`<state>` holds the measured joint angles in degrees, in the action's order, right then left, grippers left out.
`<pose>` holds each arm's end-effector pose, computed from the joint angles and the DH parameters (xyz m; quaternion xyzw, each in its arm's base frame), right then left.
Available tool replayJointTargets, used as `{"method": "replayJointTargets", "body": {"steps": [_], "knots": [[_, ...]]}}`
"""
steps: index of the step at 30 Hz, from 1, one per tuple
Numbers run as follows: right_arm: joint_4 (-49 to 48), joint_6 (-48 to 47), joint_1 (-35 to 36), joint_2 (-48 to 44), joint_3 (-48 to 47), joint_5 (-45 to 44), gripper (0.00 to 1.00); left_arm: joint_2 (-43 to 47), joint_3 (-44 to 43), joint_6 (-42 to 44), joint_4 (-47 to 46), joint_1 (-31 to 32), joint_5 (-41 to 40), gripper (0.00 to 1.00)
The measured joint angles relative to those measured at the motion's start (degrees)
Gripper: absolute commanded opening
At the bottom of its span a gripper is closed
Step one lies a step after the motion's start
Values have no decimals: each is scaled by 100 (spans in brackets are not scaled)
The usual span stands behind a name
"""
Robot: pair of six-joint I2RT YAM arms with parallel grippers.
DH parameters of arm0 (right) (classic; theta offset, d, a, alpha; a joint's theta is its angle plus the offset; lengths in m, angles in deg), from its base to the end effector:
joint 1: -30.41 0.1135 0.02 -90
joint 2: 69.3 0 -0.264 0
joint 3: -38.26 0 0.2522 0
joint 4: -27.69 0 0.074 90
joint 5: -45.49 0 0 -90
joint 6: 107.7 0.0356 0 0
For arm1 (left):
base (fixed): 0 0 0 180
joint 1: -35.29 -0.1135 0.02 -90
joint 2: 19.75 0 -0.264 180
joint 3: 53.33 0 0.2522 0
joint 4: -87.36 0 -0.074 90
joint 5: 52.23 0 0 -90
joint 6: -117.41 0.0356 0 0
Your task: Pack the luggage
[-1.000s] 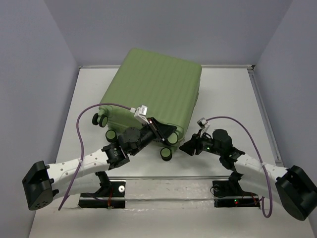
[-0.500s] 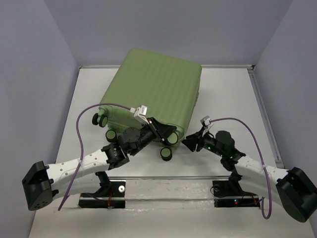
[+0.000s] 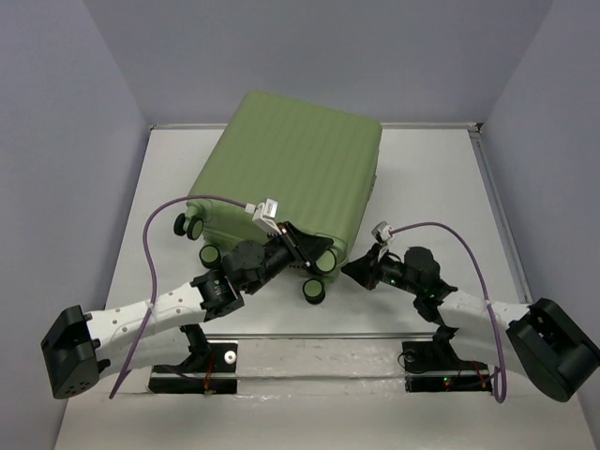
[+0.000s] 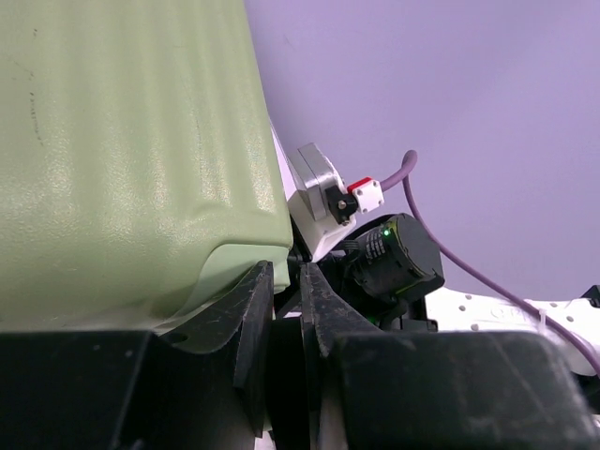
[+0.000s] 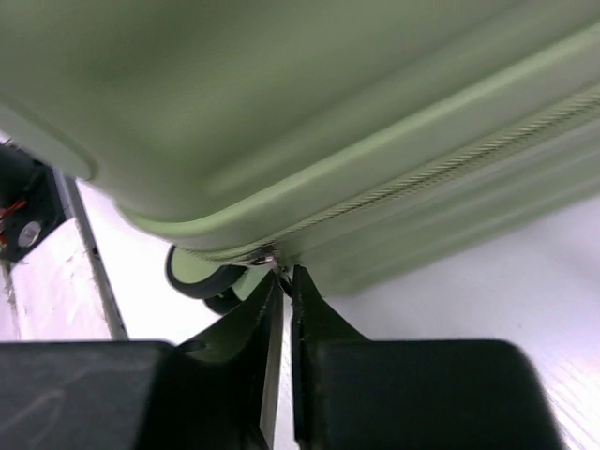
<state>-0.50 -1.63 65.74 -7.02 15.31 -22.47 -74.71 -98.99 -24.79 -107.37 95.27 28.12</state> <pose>0.1532 0.1250 0.1667 -0.2465 0.7272 0.4034 0.4977 0.1182 -0.1926 0.2992 -0.0166 0.6731 -0.5802 0.4582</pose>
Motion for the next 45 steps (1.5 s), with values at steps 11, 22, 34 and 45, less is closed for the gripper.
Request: {"method": "replayJointTargets", "body": {"steps": [11, 22, 34, 45], "knots": [[516, 179, 304, -817, 133, -181, 7, 7, 0, -48, 2, 0, -4, 6], [1451, 715, 2929, -1161, -96, -3154, 7, -420, -667, 221, 610, -37, 299, 6], [-1921, 457, 4577, 2625, -1355, -6454, 7, -654, -1056, 407, 1158, -352, 876, 6], [-3663, -428, 4798, 4972, -2865, -7014, 70, -634, -1580, 328, 1331, -684, 1117, 6]]}}
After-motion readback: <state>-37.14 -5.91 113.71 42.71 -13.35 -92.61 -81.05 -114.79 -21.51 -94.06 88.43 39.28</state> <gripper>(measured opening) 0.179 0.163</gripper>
